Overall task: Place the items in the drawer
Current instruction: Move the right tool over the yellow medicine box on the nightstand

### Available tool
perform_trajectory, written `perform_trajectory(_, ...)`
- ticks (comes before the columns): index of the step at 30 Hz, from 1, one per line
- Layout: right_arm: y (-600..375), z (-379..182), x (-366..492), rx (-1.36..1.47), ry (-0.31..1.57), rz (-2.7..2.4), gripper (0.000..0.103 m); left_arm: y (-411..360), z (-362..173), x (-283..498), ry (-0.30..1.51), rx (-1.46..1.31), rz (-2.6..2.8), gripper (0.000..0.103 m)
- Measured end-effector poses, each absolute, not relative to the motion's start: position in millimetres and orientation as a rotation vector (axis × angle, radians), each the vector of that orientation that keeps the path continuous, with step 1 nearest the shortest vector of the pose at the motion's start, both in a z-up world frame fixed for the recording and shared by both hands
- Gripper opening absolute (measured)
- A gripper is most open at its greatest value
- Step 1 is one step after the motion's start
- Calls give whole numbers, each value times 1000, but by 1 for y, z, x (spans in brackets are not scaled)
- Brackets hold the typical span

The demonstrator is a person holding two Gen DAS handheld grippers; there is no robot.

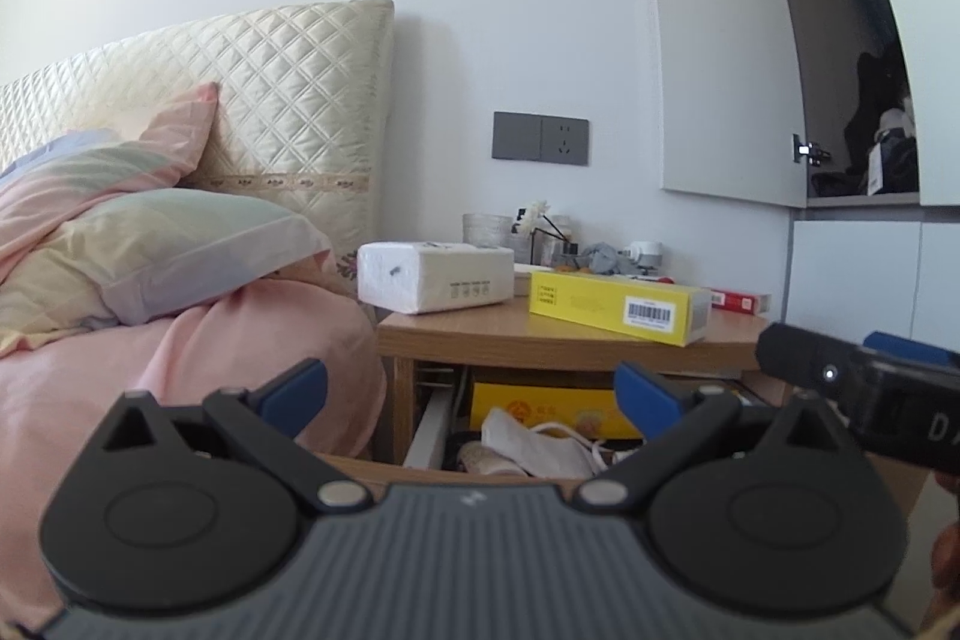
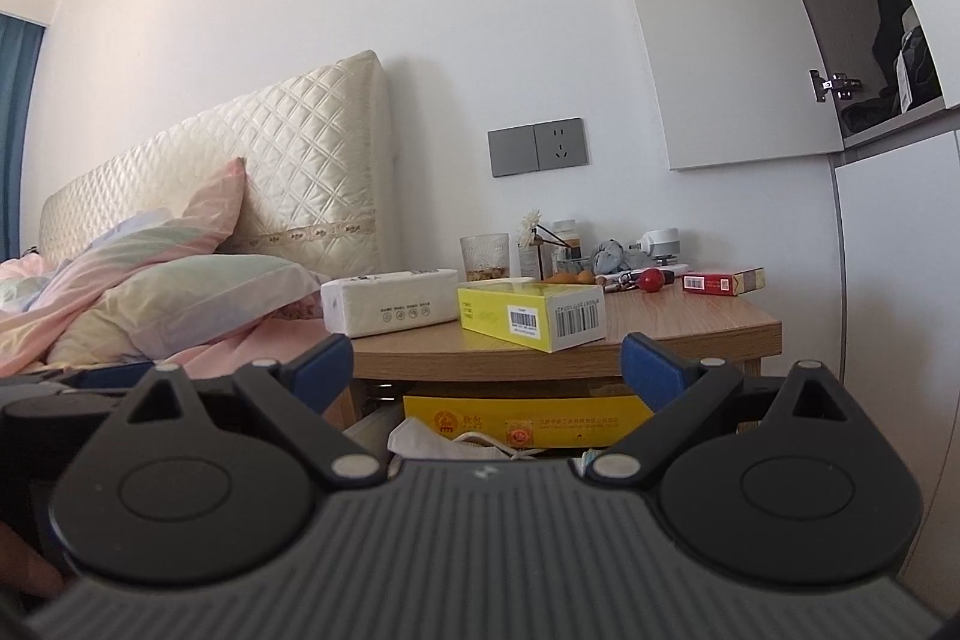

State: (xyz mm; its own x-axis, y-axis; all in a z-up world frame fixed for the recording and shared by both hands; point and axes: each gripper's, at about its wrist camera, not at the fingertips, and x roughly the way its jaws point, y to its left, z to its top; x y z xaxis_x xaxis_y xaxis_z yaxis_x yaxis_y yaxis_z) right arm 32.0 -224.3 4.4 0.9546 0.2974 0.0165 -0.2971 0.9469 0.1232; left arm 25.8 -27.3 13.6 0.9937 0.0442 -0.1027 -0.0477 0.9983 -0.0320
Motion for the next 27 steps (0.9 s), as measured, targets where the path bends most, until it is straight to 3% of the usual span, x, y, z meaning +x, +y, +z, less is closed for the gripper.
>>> perform_trajectory(27,-219,3,26,137,37,309,98,-14,18,6,110,-20,6,103)
